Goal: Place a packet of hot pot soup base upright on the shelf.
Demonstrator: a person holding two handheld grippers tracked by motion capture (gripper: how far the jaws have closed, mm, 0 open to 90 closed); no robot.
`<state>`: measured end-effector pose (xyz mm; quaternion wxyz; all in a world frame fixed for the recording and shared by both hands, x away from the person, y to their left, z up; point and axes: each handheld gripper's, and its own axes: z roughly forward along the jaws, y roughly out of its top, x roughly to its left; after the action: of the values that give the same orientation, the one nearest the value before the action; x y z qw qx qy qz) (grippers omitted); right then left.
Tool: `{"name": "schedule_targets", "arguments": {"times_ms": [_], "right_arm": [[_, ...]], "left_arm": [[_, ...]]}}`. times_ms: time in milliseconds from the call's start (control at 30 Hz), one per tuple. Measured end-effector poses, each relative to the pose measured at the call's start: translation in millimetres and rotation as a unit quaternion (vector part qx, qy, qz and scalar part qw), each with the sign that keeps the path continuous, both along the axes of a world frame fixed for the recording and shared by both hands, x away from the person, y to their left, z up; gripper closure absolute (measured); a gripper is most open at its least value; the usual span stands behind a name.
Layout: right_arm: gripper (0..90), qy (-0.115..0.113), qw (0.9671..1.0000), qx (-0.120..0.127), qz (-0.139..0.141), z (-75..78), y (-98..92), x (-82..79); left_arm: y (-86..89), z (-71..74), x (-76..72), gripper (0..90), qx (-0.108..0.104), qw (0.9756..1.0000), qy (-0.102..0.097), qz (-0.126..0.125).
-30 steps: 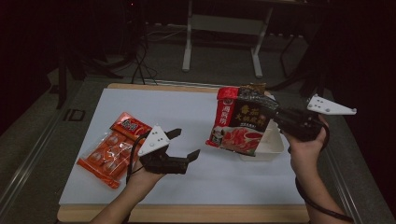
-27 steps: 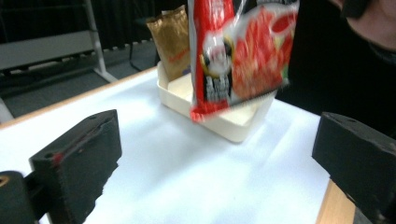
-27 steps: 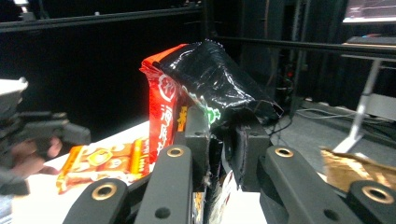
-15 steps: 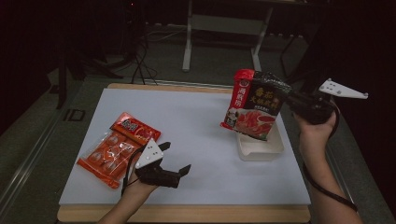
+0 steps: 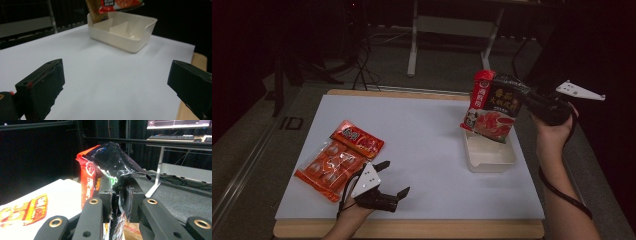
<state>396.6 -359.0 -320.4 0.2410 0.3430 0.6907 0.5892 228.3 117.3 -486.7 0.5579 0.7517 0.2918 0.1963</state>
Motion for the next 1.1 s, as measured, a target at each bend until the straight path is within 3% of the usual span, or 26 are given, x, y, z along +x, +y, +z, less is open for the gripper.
{"name": "schedule_targets", "arguments": {"times_ms": [200,500,700,933,1100], "right_arm": [[78.1,0.0,0.9999,0.005,-0.011,-7.7,-9.5,12.5],[78.1,-0.005,0.9999,-0.005,-0.015,-21.2,-15.1,31.8],[78.0,0.008,0.9999,0.007,-0.01,-32.8,-20.4,41.7],[77.6,0.009,0.9992,-0.021,-0.032,-43.0,-18.1,48.8],[77.0,0.015,0.9995,-0.025,-0.014,-51.7,-17.2,55.7]], "left_arm": [[3.4,-11.1,-1.9,1.7,-0.004,0.9999,0.01,0.003],[3.6,-13.7,-3.9,1.7,-0.007,0.9999,0.009,-0.002],[4.5,-14.5,-3.5,1.7,-0.008,0.9999,0.014,0.0],[5.0,-16.8,-2.9,1.7,-0.009,0.9998,0.019,0.0],[5.6,-16.2,-3.8,1.7,-0.009,0.9999,0.015,0.001]]}}
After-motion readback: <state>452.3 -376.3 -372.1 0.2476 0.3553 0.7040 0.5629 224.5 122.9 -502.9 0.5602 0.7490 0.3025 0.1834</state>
